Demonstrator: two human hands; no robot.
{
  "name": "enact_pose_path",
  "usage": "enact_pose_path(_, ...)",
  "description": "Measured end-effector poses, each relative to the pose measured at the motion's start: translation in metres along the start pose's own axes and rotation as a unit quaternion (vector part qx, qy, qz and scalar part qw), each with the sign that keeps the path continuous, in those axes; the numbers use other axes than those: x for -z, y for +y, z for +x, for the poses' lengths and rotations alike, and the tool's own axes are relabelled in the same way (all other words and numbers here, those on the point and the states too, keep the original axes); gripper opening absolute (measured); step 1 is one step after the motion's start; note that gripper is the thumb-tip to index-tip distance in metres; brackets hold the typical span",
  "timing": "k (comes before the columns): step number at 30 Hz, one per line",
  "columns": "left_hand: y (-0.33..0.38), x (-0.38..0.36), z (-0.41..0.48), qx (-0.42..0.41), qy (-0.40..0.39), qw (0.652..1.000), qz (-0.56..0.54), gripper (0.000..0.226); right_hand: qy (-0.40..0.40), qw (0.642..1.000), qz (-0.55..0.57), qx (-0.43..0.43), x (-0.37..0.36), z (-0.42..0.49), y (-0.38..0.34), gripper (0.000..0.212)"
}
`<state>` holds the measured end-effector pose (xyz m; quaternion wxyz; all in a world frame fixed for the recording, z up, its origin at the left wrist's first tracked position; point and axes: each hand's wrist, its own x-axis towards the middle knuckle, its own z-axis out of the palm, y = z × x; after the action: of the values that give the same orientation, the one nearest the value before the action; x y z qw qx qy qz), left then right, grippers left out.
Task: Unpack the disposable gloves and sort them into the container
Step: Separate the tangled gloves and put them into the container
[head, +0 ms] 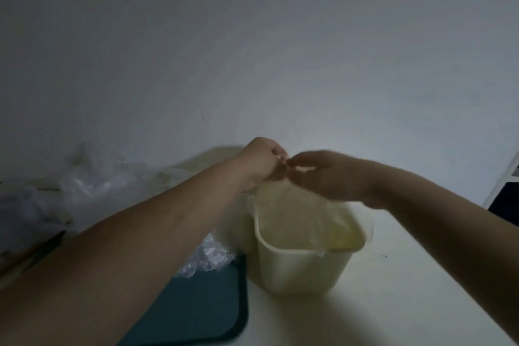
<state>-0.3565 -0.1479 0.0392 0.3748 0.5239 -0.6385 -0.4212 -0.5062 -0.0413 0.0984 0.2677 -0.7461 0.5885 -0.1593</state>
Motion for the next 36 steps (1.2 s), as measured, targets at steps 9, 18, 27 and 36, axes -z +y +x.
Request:
enact_pose_path(9,-0.008,0.057,-0.035,-0.104,0.152,0.981,0.055,0.022,-0.19,0.943,-0.265,-0.072,-0.067,0.06,0.014,0.066)
enact_pose_path(18,-0.077,0.095,-0.104,-0.129,-0.078,0.879,0.451,0.023,-0.185,0.927,-0.319,-0.061,-0.057,0.055,-0.007,0.055)
enact_pose_path(27,-0.115,0.103,-0.103,-0.142,-0.058,0.824,0.545,0.023,0.077,0.956,-0.254,0.126,-0.073,0.017,-0.065,0.029)
enact_pose_path(36,-0.131,0.138,-0.145,-0.16,0.022,0.902,0.4,0.029,-0.02,0.94,-0.33,0.088,-0.11,0.007,-0.065,0.038)
